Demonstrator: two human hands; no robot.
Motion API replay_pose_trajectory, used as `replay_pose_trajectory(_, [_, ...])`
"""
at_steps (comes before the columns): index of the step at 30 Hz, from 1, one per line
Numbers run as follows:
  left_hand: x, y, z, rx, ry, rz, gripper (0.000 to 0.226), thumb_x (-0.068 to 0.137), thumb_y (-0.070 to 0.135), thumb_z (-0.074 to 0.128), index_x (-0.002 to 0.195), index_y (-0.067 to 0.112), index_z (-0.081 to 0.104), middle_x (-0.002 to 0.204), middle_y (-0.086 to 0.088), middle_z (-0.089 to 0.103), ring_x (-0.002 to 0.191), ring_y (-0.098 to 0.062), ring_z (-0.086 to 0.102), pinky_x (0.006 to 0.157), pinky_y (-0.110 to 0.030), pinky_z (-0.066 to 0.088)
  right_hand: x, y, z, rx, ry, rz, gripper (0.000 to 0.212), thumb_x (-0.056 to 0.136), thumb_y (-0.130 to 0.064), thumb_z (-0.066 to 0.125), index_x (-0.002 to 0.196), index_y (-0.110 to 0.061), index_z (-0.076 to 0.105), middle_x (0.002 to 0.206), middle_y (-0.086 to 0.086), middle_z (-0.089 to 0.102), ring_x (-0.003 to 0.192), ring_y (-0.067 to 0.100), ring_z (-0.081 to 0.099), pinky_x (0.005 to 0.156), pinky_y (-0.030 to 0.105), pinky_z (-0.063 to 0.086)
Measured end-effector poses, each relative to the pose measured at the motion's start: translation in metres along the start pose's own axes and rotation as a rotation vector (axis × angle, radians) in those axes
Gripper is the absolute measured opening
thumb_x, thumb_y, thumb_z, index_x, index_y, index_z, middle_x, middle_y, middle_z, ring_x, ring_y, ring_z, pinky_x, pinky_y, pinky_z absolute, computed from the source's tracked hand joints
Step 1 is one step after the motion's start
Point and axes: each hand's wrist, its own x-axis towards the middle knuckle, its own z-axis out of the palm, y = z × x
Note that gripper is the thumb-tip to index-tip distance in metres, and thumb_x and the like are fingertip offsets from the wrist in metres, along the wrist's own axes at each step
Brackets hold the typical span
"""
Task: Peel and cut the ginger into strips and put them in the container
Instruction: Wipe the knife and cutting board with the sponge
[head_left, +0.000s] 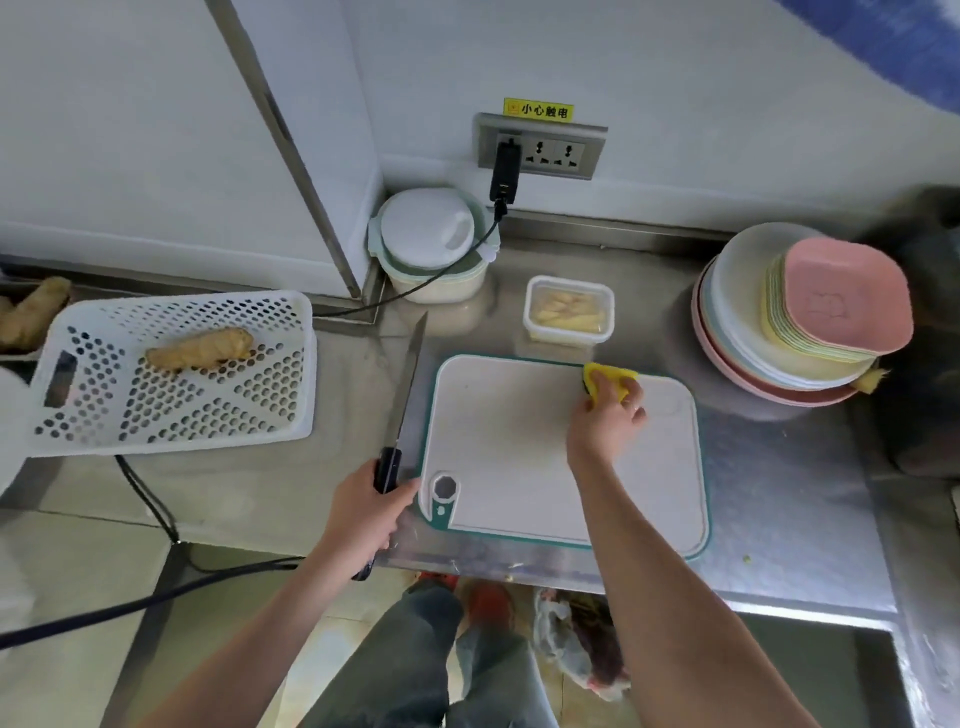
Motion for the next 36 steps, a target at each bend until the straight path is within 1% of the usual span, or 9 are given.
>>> replay_pose_trajectory(6, [-0.001,-0.001,-0.012,-0.073,0.08,-0.009,0.02,0.087,0.017,0.063,0.078,0.005,0.05,0.053,-0.004,0.048,0.038,-0.015,0.038,0.037,-0.024,0.033,-0.094,-0.067,0.07,0.045,-0.653,-0.637,0.046,0.075,0.003,0.047,0.11,-0.01,0.073,0.134,0.017,0.054,0.121,0.036,0.044,0.106,0.034,0.036])
replay_pose_trajectory(8, [-0.001,-0.002,-0.017,-0.086,0.099,-0.009,0.019,0.087,0.017,0.063,0.079,0.005,0.051,0.054,-0.003,0.049,0.038,-0.015,0.039,0.037,-0.024,0.033,-0.112,-0.075,0.059,0.107,-0.851,-0.699,0.04,0.068,0.011,0.05,0.094,-0.003,0.077,0.117,0.019,0.065,0.117,0.032,0.055,0.101,0.02,0.04])
replay_pose_trajectory(10, [0.0,-0.001,-0.022,-0.072,0.098,0.003,0.019,0.087,0.017,0.063,0.078,0.006,0.051,0.054,-0.003,0.05,0.04,-0.016,0.04,0.037,-0.025,0.035,-0.102,-0.064,0.036,0.277,-0.744,-0.69,0.04,0.061,0.02,0.052,0.086,0.001,0.077,0.106,0.019,0.069,0.11,0.015,0.061,0.094,0.004,0.036])
replay_pose_trajectory(14, [0.003,0.002,-0.024,-0.033,0.061,0.015,0.021,0.088,0.019,0.063,0.076,0.008,0.049,0.053,-0.001,0.05,0.037,-0.013,0.04,0.036,-0.024,0.035,-0.043,0.002,0.003,0.199,-0.105,-0.116,0.046,0.079,0.009,0.053,0.114,-0.016,0.07,0.133,0.007,0.055,0.119,0.029,0.047,0.1,0.033,0.04])
replay_pose_trajectory(19, [0.005,0.005,-0.02,-0.015,0.038,0.05,0.02,0.088,0.02,0.063,0.081,0.006,0.05,0.061,-0.003,0.056,0.039,-0.015,0.042,0.036,-0.025,0.036,-0.088,0.015,0.015,0.039,-0.595,-0.649,0.043,0.077,0.01,0.057,0.107,-0.016,0.074,0.131,0.006,0.059,0.115,0.03,0.048,0.103,0.013,0.026])
replay_pose_trajectory(23, [0.007,0.009,-0.015,0.02,0.028,0.089,0.022,0.087,0.022,0.063,0.082,0.003,0.052,0.059,-0.002,0.058,0.039,-0.018,0.045,0.039,-0.026,0.038,-0.126,0.017,0.012,0.117,-0.482,-0.631,0.043,0.078,0.011,0.057,0.109,-0.014,0.073,0.134,0.004,0.056,0.115,0.023,0.041,0.101,0.014,0.027])
replay_pose_trajectory(28, [0.006,0.012,-0.007,0.066,-0.017,0.119,0.02,0.086,0.019,0.063,0.079,0.004,0.052,0.059,-0.007,0.054,0.04,-0.016,0.045,0.038,-0.026,0.039,-0.144,0.049,-0.006,0.01,-0.706,-0.742,0.037,0.086,-0.009,0.054,0.116,-0.023,0.07,0.14,-0.003,0.05,0.119,0.017,0.034,0.102,0.024,0.035])
replay_pose_trajectory(31, [0.006,0.014,-0.003,0.096,-0.052,0.131,0.02,0.086,0.018,0.062,0.081,0.002,0.052,0.056,-0.007,0.049,0.038,-0.014,0.043,0.037,-0.024,0.038,-0.117,0.098,-0.049,-0.056,-0.556,-0.719,0.037,0.078,-0.007,0.063,0.107,-0.027,0.074,0.13,-0.007,0.058,0.111,0.016,0.038,0.095,0.031,0.046])
replay_pose_trajectory(36, [0.004,0.017,0.011,0.116,-0.059,0.147,0.019,0.086,0.017,0.061,0.075,0.006,0.05,0.052,-0.004,0.048,0.038,-0.018,0.042,0.036,-0.021,0.037,-0.074,0.106,-0.083,-0.031,0.017,-0.122,0.042,0.082,0.009,0.06,0.111,-0.018,0.072,0.133,0.007,0.056,0.109,0.035,0.045,0.089,0.032,0.039])
